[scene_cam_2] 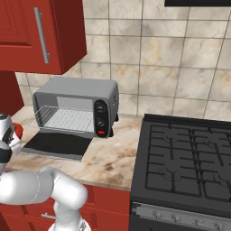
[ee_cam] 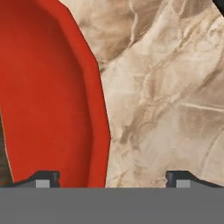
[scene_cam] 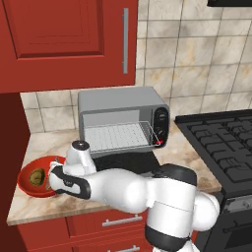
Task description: Pick up the heated bread from the toaster oven and place it in the bowl. Then move the bread bowl to the dining counter.
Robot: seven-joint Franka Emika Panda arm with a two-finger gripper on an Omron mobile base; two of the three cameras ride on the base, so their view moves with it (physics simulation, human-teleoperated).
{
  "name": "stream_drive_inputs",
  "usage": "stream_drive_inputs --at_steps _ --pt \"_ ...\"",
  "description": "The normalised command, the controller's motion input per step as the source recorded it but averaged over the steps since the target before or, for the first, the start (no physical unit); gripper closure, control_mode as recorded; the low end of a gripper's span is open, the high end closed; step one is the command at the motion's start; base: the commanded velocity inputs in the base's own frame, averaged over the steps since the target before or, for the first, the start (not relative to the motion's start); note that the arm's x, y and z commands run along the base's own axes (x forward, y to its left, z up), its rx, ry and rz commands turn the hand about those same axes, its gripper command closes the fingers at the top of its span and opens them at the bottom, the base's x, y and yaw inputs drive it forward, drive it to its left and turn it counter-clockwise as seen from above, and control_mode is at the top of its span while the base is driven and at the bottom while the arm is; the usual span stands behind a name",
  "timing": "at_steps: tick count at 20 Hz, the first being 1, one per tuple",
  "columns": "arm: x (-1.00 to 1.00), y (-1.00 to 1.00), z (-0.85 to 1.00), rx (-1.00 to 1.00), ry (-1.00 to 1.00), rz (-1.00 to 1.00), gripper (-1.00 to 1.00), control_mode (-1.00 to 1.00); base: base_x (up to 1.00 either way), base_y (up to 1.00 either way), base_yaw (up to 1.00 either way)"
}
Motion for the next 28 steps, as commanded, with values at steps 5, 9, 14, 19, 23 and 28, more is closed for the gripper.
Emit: stream_drive_inputs --at_steps 5,9,14,19,23,28 --pt "0.11 0.01 -0.16 -0.01 -0.11 -0.01 1.0 -1.0 0.0 0.0 0.0" --pt "0.0 0.0 0.0 0.0 0.0 0.0 1.0 -1.0 0.0 0.0 0.0" --pt "-0.12 -0.04 0.16 0.0 -0.09 0.0 1.0 -1.0 0.0 0.0 0.0" --pt "-0.76 -0.37 0.72 0.0 -0.17 -0.04 1.0 -1.0 0.0 0.0 0.0" --pt "-1.0 -0.58 1.0 0.0 -0.3 -0.06 1.0 -1.0 0.0 0.0 0.0" --pt "-0.7 -0.92 0.88 0.0 -0.16 -0.15 1.0 -1.0 0.0 0.0 0.0"
